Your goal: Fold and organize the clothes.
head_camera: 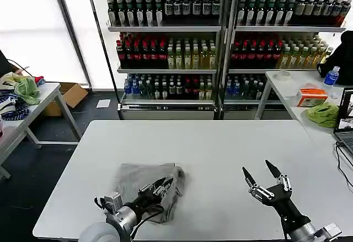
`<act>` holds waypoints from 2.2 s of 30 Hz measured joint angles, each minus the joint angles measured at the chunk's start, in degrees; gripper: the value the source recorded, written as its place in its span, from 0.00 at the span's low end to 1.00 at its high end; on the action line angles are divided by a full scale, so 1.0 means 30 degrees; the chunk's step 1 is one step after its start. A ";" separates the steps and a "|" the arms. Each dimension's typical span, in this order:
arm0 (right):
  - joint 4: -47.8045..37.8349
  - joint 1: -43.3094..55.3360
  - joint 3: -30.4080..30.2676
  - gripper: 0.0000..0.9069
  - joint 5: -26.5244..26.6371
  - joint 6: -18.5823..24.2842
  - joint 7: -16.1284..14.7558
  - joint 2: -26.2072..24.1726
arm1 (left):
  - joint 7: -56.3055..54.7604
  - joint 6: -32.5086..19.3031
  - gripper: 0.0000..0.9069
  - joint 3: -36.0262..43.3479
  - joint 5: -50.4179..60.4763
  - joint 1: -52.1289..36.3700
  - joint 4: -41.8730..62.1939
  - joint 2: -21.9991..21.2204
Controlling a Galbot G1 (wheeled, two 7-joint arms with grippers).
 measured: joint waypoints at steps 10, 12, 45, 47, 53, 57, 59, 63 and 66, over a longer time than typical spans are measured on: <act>0.0093 -0.0165 -0.0459 1.00 -0.0084 0.0015 -0.0038 -0.0155 | 0.0553 -0.0083 1.00 -0.2685 0.0291 0.1187 -0.2077 -0.0391; 0.0089 -0.0181 -0.0488 1.00 -0.0084 0.0026 -0.0038 -0.0244 | 0.0841 -0.0116 1.00 -0.3748 0.0677 0.1535 -0.2235 -0.0519; -0.0418 -0.0063 -0.0699 1.00 -0.0387 0.0134 0.0011 -0.0576 | 0.3254 -0.0921 1.00 -0.6891 0.4649 0.3079 0.1853 -0.1519; -0.0471 -0.0001 -0.0737 1.00 -0.0447 0.0143 0.0007 -0.0576 | 0.3261 -0.0917 1.00 -0.6800 0.4589 0.2989 0.2022 -0.1595; -0.0555 -0.0040 -0.0749 1.00 -0.0636 0.0261 -0.0032 -0.0634 | 0.3236 -0.0975 0.90 -0.6565 0.4440 0.2640 0.2731 -0.1771; -0.0589 -0.0079 -0.0715 1.00 -0.0710 0.0295 -0.0082 -0.0777 | 0.3148 -0.1034 0.01 -0.6401 0.4316 0.2430 0.3121 -0.1935; -0.0606 -0.0031 -0.0698 1.00 -0.0709 0.0292 -0.0085 -0.0835 | 0.3098 -0.1117 0.01 -0.6302 0.4302 0.2367 0.3231 -0.2016; -0.0696 0.0090 -0.0777 1.00 -0.0721 0.0266 -0.0089 -0.0908 | 0.2966 -0.1275 0.01 -0.6155 0.4297 0.2322 0.3364 -0.2209; -0.0811 0.0173 -0.0883 1.00 -0.0763 0.0239 -0.0065 -0.0908 | 0.2842 -0.1365 0.01 -0.6104 0.4227 0.2324 0.3375 -0.2344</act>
